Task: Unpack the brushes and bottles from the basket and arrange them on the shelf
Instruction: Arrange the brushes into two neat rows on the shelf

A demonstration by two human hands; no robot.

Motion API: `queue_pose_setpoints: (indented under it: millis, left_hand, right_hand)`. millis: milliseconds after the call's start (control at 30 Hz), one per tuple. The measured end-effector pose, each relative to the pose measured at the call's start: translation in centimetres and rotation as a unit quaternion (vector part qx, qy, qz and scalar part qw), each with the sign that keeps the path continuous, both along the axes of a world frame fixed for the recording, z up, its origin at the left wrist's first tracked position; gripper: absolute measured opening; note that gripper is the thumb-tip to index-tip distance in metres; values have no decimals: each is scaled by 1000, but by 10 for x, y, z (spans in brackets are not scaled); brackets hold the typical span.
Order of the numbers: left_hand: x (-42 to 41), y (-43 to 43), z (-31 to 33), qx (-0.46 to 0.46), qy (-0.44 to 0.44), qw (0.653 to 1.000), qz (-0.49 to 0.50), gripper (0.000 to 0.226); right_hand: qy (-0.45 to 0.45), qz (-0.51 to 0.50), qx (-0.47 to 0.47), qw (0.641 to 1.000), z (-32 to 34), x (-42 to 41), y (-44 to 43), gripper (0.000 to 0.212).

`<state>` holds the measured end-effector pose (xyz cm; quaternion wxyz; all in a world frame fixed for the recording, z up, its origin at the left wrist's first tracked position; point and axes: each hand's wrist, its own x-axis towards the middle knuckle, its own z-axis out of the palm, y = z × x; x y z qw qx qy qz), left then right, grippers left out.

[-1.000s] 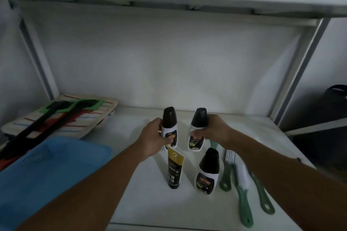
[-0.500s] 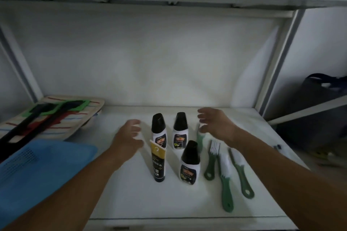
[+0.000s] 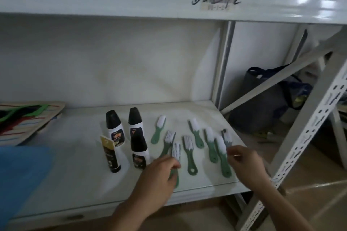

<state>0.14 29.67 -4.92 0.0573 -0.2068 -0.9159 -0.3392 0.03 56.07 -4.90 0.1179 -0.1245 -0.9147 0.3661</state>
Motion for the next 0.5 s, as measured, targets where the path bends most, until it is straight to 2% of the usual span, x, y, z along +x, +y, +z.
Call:
queue_pose_setpoints:
  millis: [200,333,467,500]
  left_hand:
    - [-20,29,-47,-119,0,992,-45,39]
    - [-23,49,-49,-182,30,979,-86,51]
    - [-17,59,-45,-164,5,984,-71,55]
    - [-17,58,-43,-163,23,985,-57,55]
  right_hand:
    - [-82,87,162,979,-20,-7,-8,34]
    - [-68,139,195,968,-25,-18,-19,37]
    - [-16,155,199,967,-24,-16,-22,42]
    - [6,147,199,969,-24,-13,-21,40]
